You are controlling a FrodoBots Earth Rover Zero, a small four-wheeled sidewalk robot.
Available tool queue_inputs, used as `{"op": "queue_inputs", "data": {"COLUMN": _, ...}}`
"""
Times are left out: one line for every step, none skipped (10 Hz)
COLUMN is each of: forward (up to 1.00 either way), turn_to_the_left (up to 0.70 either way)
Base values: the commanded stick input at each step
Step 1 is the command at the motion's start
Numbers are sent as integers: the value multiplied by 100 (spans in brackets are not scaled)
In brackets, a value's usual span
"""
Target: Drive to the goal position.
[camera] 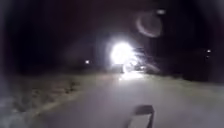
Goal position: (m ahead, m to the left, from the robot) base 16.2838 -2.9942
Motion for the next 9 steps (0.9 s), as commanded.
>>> {"op": "queue_inputs", "data": {"forward": 100, "turn_to_the_left": 24}}
{"op": "queue_inputs", "data": {"forward": 100, "turn_to_the_left": 15}}
{"op": "queue_inputs", "data": {"forward": 100, "turn_to_the_left": 6}}
{"op": "queue_inputs", "data": {"forward": 100, "turn_to_the_left": 0}}
{"op": "queue_inputs", "data": {"forward": 100, "turn_to_the_left": 0}}
{"op": "queue_inputs", "data": {"forward": 100, "turn_to_the_left": 0}}
{"op": "queue_inputs", "data": {"forward": 100, "turn_to_the_left": 0}}
{"op": "queue_inputs", "data": {"forward": 100, "turn_to_the_left": -2}}
{"op": "queue_inputs", "data": {"forward": 100, "turn_to_the_left": -28}}
